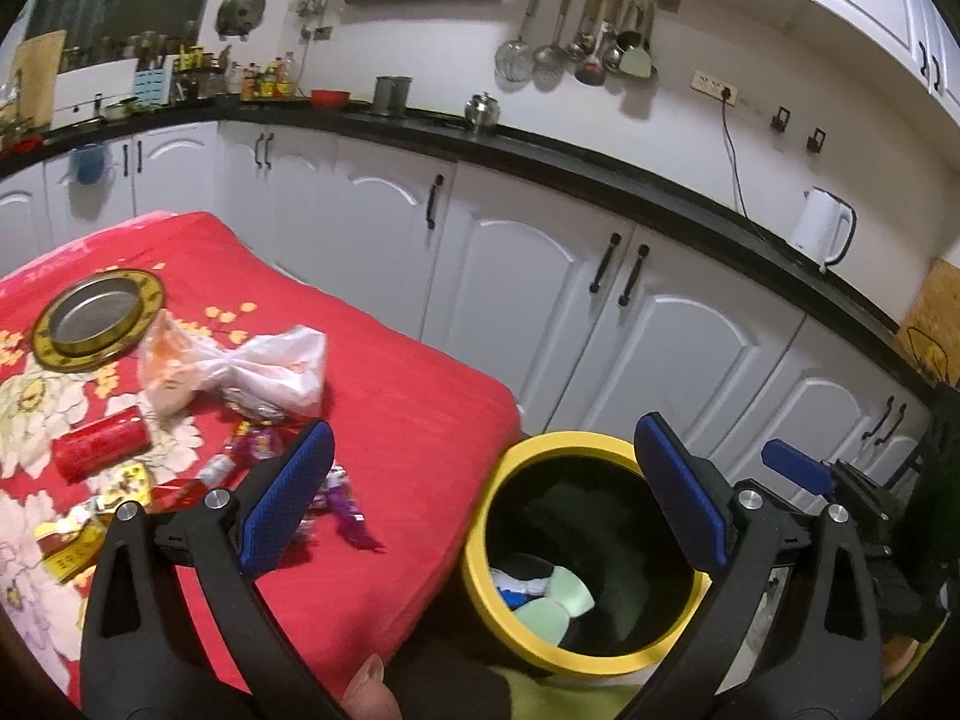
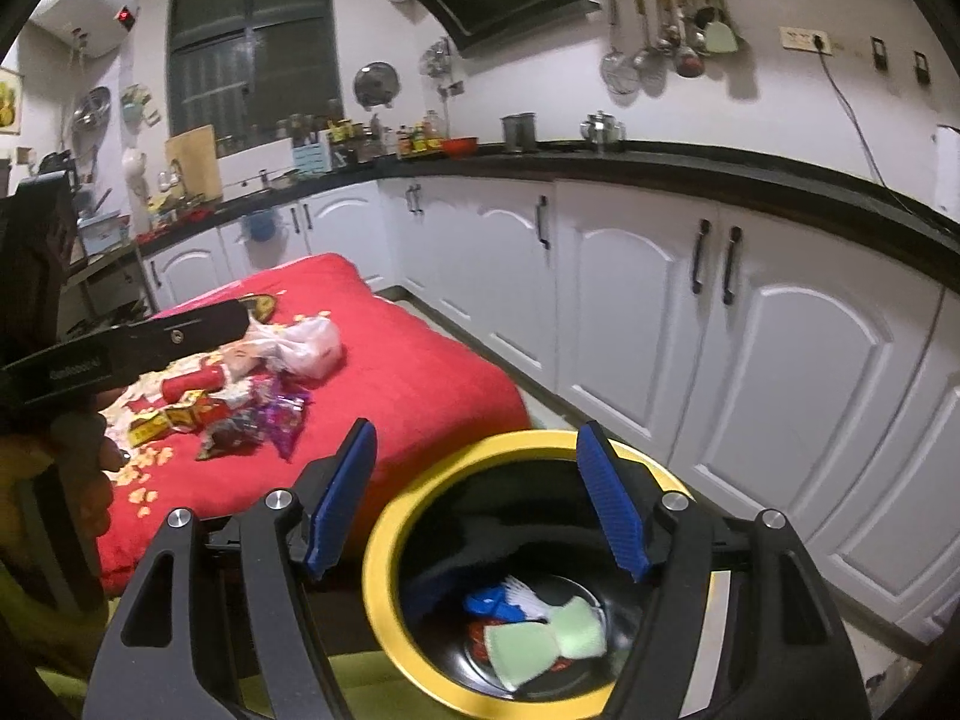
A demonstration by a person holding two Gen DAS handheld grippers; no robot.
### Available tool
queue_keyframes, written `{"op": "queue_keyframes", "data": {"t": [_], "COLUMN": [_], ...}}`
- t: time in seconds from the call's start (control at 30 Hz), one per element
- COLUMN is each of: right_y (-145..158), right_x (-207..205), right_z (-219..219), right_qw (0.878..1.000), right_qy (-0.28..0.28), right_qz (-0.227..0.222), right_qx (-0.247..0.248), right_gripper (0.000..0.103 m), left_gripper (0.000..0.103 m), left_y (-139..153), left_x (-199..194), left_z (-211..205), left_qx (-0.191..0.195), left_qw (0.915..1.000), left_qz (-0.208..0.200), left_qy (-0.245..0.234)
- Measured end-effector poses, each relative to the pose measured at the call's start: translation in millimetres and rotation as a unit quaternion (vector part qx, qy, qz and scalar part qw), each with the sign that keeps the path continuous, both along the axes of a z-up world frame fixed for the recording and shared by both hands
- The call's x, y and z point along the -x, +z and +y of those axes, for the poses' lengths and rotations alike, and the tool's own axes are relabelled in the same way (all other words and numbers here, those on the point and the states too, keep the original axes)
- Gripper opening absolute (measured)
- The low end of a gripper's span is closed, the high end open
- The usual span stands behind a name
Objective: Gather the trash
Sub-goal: 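Move both tools back over the table toward the snack wrappers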
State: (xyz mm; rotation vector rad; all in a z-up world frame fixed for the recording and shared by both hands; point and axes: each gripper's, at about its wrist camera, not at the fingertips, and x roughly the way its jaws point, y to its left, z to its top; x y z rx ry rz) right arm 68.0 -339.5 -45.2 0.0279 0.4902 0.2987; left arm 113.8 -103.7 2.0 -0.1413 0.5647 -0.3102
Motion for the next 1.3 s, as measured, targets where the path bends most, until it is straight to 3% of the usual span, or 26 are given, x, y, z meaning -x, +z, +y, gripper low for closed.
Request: {"op": "queue_keyframes", "data": {"t": [0.67, 1.17, 1.3], "right_y": [23.7, 10.4, 2.8], "right_x": [-9.2, -32.3, -44.2], "right_z": [104.5, 156.1, 167.3], "right_qw": [0.994, 0.987, 0.985], "right_qy": [0.106, 0.157, 0.163], "right_qz": [-0.016, 0.015, 0.030], "right_qx": [0.025, 0.038, 0.047], "right_gripper": [0.067, 0.066, 0.060], "left_gripper": [0.092, 0.092, 0.092], "left_y": [5.9, 7.5, -4.7], "left_x": [14.0, 20.0, 17.5], "left_z": [98.2, 178.9, 192.6], "left_qx": [-0.006, -0.045, -0.065], "left_qw": [0.9966, 0.9903, 0.9896], "left_qz": [-0.009, 0.006, 0.019], "left_qy": [0.081, 0.131, 0.127]}}
